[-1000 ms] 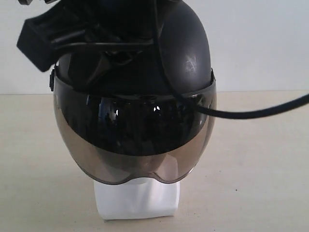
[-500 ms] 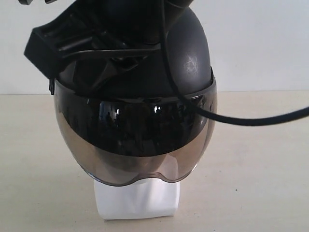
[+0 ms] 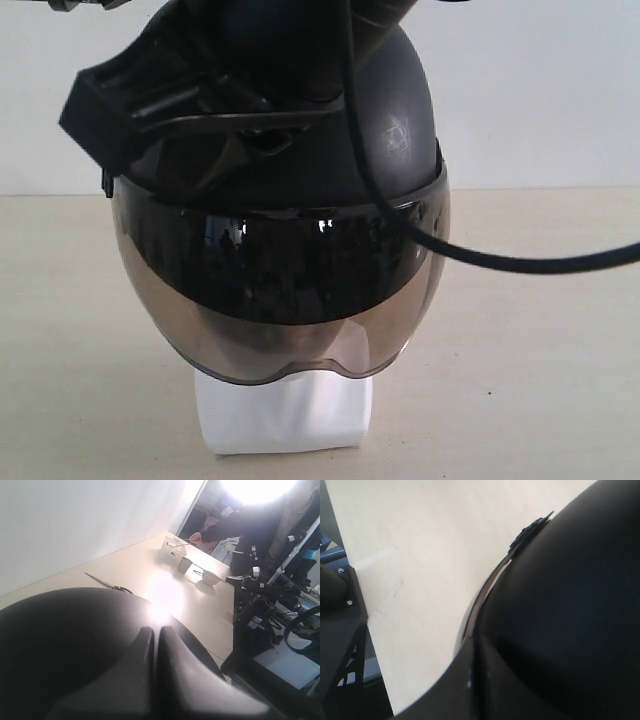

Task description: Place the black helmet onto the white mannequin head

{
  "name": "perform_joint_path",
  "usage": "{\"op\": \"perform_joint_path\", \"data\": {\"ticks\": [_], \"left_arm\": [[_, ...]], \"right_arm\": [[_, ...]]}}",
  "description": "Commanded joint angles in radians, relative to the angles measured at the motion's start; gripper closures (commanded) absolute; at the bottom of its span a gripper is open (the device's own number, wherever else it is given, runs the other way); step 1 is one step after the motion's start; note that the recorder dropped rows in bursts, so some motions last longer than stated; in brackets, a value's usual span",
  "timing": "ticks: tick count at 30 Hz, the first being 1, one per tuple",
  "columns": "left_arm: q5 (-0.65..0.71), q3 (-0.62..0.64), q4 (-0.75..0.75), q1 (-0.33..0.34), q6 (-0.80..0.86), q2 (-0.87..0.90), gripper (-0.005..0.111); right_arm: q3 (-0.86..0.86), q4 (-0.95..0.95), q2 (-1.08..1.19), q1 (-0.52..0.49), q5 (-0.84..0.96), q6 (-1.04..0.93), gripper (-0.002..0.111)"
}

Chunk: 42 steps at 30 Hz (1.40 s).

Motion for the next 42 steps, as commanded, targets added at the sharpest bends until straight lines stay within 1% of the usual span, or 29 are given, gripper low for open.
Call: {"op": "perform_joint_path", "data": {"ticks": [1, 16, 19, 22, 28, 32, 33, 36, 39, 42], "left_arm": [[0.002, 0.005, 0.063, -0.004, -0.007, 0.027, 0.102], [0.002, 0.005, 0.063, -0.004, -0.007, 0.031, 0.102], [0.002, 0.005, 0.063, -0.004, -0.007, 0.031, 0.102], [0.002, 0.005, 0.063, -0.004, -0.007, 0.031, 0.102], [0.014, 0.005, 0.063, -0.001, -0.007, 0.016, 0.102], [0.047, 0.005, 0.063, -0.001, 0.0, -0.022, 0.102], [0.06, 0.003, 0.063, -0.001, 0.0, -0.036, 0.102], [0.087, -0.01, 0.063, 0.005, 0.008, -0.071, 0.102], [0.086, -0.021, 0.063, 0.026, 0.006, -0.1, 0.102], [0.104, -0.026, 0.063, 0.045, -0.003, -0.135, 0.102]], "right_arm": [[0.04, -0.04, 0.016, 0.0, 0.072, 0.003, 0.109], [0.029, -0.05, 0.016, 0.0, 0.072, -0.004, 0.109], [0.0, -0.06, 0.004, 0.0, 0.072, -0.012, 0.109], [-0.064, -0.082, -0.033, 0.0, 0.072, -0.012, 0.109], [-0.164, -0.231, -0.178, 0.0, 0.072, 0.011, 0.109], [-0.164, -0.377, -0.288, 0.0, 0.063, 0.082, 0.109], [-0.164, -0.444, -0.321, 0.0, 0.063, 0.108, 0.109], [-0.164, -0.57, -0.388, 0.0, 0.07, 0.195, 0.109], [-0.145, -0.643, -0.452, 0.0, 0.072, 0.243, 0.109], [-0.086, -0.661, -0.513, 0.0, 0.072, 0.273, 0.109]]}}
